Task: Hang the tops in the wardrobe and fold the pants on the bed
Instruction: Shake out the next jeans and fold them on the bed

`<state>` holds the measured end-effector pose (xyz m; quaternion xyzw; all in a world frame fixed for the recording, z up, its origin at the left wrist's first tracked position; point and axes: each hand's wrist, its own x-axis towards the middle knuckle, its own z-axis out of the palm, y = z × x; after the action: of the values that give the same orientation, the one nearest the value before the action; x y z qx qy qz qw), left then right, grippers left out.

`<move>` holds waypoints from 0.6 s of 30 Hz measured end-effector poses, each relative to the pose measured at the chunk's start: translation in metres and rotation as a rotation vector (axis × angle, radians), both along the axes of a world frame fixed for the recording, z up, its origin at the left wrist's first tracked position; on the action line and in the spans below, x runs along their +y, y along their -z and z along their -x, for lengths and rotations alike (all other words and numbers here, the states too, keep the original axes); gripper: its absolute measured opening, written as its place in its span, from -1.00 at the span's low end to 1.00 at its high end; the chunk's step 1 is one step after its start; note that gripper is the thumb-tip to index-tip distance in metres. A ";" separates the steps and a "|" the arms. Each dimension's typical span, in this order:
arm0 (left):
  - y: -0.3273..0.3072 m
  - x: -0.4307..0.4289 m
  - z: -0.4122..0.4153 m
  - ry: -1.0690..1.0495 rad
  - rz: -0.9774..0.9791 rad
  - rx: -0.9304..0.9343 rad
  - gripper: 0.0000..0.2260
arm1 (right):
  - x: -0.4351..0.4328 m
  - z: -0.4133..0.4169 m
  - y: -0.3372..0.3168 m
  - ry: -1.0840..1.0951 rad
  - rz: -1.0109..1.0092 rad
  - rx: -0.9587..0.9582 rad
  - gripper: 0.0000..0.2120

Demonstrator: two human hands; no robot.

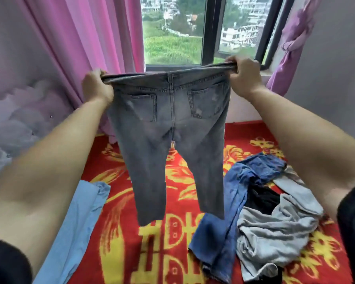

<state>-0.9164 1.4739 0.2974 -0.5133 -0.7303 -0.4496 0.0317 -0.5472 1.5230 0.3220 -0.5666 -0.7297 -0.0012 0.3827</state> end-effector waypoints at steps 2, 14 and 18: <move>-0.029 -0.004 0.005 0.015 -0.113 0.015 -0.68 | -0.003 0.006 -0.025 -0.007 -0.151 0.047 -0.68; 0.110 -0.156 -0.007 -0.003 0.054 0.084 -0.71 | -0.106 -0.017 0.121 -0.147 0.035 -0.031 -0.72; 0.260 -0.237 -0.035 -0.102 0.471 0.140 -0.72 | -0.166 -0.041 0.258 -0.241 0.328 -0.211 -0.78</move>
<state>-0.8817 1.2374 0.0371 -0.4989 -0.8360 -0.2281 -0.0159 -0.5066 1.3566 0.0637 -0.5266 -0.8185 0.1042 0.2045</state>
